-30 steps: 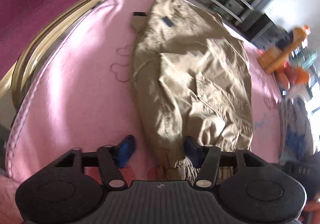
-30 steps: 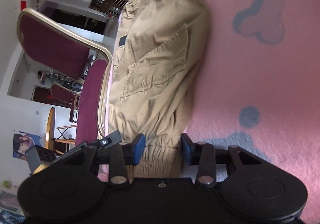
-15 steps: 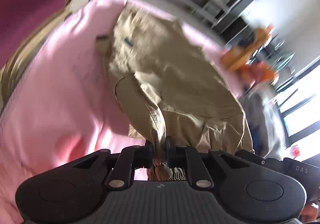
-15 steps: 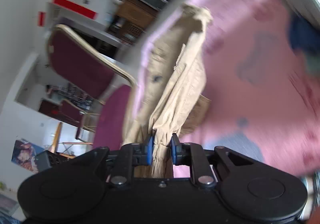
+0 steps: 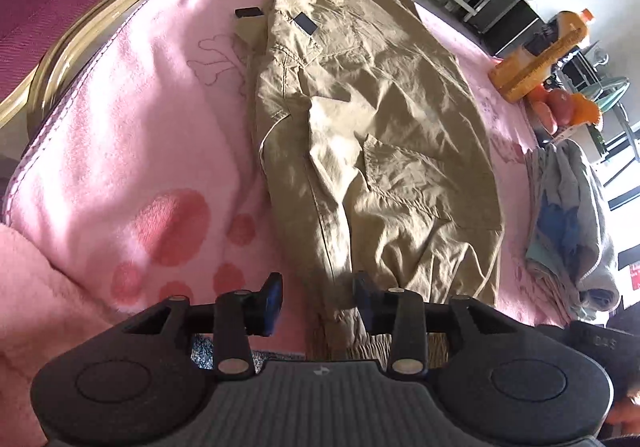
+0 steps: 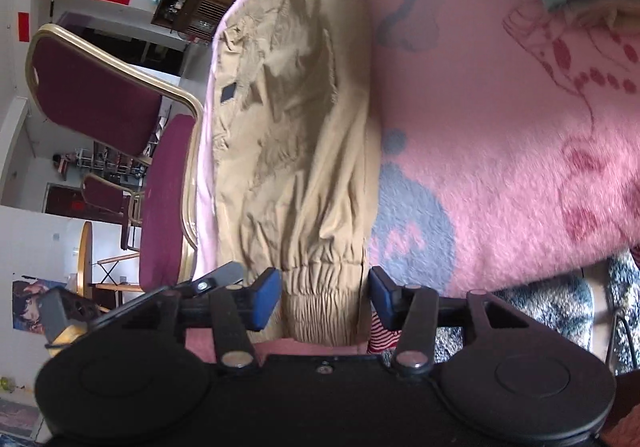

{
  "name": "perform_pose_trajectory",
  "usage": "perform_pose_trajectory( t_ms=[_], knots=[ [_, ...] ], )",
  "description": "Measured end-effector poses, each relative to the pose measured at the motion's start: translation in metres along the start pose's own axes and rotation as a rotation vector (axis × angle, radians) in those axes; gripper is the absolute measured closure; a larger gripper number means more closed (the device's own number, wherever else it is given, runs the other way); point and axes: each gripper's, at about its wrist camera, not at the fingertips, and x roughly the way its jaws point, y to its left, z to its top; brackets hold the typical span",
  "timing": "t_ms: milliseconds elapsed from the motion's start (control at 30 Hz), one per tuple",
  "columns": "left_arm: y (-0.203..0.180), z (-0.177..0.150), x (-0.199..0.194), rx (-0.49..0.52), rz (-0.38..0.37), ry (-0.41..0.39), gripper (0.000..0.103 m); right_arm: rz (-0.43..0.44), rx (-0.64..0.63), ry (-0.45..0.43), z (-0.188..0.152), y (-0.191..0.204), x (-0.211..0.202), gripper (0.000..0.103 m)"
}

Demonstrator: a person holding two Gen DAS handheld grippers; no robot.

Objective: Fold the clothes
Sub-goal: 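Lift the elastic cuff end with both grippers and fold it over the jacket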

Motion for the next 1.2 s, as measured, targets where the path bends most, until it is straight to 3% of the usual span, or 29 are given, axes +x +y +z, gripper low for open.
perform_pose_trajectory(
  t_ms=[167,300,367,433,567,800,967,1033,1200],
  knots=[
    [-0.008,-0.01,0.01,0.066,-0.017,0.048,0.062,0.014,0.015,0.056,-0.007,-0.007,0.012,0.055],
    [-0.006,-0.01,0.013,0.069,-0.032,0.066,0.06,-0.025,-0.049,0.068,-0.012,-0.001,0.018,0.057],
    [-0.005,-0.011,0.012,0.067,-0.048,0.066,0.072,-0.048,-0.086,0.055,-0.017,0.002,0.016,0.074],
    [-0.005,-0.011,0.01,0.069,-0.056,0.065,0.076,-0.054,-0.131,0.027,-0.022,0.008,0.011,0.085],
    [-0.011,-0.01,-0.008,0.076,-0.067,0.038,0.08,-0.026,-0.174,-0.018,-0.033,0.025,-0.006,0.088],
    [-0.01,0.011,-0.053,0.063,-0.148,-0.007,0.08,0.168,0.048,-0.025,-0.037,0.028,-0.028,0.089],
    [-0.024,0.047,-0.056,0.06,-0.132,-0.054,0.083,0.25,0.267,-0.058,-0.031,0.018,-0.023,0.089],
    [-0.036,0.063,-0.058,0.088,-0.115,-0.091,0.082,0.28,0.304,-0.085,-0.024,0.024,-0.018,0.089],
    [-0.053,0.107,-0.081,0.152,-0.078,-0.278,0.077,0.347,0.326,-0.22,0.008,0.054,-0.013,0.089]
  ],
)
